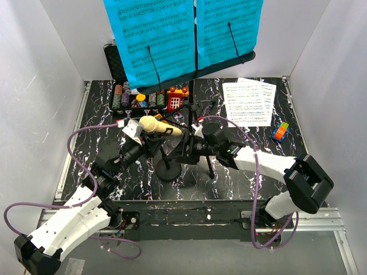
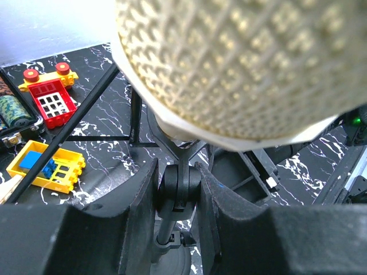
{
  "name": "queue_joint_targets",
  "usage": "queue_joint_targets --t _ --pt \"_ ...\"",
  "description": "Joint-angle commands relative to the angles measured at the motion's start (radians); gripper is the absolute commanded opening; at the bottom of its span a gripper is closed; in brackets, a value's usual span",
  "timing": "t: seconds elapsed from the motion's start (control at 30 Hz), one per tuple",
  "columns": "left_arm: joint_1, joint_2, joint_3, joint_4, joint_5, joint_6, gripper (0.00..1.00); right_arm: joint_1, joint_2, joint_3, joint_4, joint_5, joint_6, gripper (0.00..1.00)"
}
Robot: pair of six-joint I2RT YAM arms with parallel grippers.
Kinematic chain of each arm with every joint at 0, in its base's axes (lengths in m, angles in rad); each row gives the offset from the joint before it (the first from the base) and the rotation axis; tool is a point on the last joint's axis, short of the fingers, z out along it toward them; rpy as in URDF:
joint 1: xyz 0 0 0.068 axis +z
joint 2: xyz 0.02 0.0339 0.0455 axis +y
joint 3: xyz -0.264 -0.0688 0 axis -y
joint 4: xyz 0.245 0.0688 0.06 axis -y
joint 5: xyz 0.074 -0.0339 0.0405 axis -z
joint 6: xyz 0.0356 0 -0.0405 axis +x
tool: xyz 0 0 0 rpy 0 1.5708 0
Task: Pack up the instrument practice props
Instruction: Unscrew the knob on the microphone stand.
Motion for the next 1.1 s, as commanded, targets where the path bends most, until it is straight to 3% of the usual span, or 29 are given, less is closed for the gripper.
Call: queue_joint_targets --t 0.0,0.77,1.07 --pt "-0.014 0.023 -0.047 -0.148 -0.014 -0.078 0.0 0.004 0.018 0.003 0.058 -0.061 0.071 0.66" --pt "-0.037 0.02 -0.06 -0.134 -0.027 -0.086 0.0 0.02 0.087 0.017 0.131 -0.058 0.073 0.33" --pt "-0.048 0.041 -0.06 -0.129 -0.016 -0.089 0.0 0.02 0.078 0.06 0.084 0.0 -0.036 0.02"
